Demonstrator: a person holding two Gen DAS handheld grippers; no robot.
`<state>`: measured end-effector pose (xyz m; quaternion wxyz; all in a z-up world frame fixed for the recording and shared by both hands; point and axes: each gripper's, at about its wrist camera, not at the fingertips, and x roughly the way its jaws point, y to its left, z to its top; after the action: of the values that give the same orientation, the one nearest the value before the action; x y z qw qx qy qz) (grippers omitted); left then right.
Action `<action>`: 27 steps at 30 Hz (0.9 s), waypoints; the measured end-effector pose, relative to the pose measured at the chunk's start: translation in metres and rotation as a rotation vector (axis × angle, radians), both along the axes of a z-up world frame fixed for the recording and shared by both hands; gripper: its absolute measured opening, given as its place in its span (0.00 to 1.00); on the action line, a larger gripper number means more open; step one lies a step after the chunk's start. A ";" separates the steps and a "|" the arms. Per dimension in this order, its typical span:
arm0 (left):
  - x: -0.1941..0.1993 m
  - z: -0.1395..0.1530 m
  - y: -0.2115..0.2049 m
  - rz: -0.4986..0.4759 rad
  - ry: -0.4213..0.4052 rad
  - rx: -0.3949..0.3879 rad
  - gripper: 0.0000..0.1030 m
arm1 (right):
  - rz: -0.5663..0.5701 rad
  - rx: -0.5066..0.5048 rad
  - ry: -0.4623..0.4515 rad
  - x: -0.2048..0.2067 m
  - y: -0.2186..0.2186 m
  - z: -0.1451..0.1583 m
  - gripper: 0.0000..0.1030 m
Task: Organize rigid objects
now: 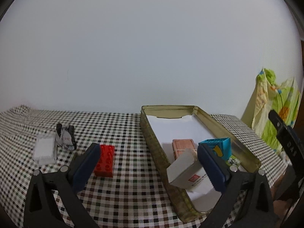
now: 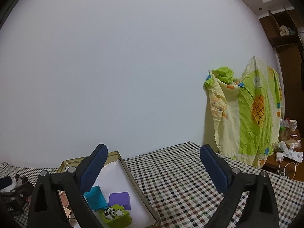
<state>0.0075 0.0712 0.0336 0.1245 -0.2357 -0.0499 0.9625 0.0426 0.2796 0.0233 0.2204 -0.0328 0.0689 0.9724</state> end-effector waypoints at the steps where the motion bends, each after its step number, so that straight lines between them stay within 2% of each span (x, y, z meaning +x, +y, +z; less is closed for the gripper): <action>1: 0.000 -0.001 -0.003 0.003 -0.003 0.006 1.00 | 0.003 -0.003 -0.002 0.001 -0.002 0.000 0.96; 5: 0.000 -0.002 -0.012 0.024 0.001 -0.002 1.00 | 0.013 0.003 -0.003 0.007 -0.012 0.000 0.96; 12: -0.001 -0.009 -0.031 0.084 0.012 -0.069 1.00 | 0.006 0.029 0.000 0.018 -0.025 0.002 0.96; 18: -0.010 -0.012 -0.032 0.060 -0.040 -0.064 1.00 | -0.014 0.012 -0.016 0.016 -0.028 0.002 0.96; 21: -0.008 -0.012 -0.028 0.031 -0.036 -0.077 0.99 | -0.013 -0.006 -0.026 0.013 -0.027 0.000 0.96; 23: -0.007 -0.007 -0.035 0.044 -0.024 -0.081 0.99 | -0.012 -0.007 -0.023 0.013 -0.027 0.000 0.96; 27: -0.011 0.000 -0.064 0.059 -0.078 -0.032 0.99 | 0.034 -0.001 -0.039 0.007 -0.032 0.000 0.96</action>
<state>-0.0032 0.0077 0.0333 0.0901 -0.2735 -0.0461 0.9565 0.0498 0.2474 0.0228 0.2051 -0.0529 0.0643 0.9752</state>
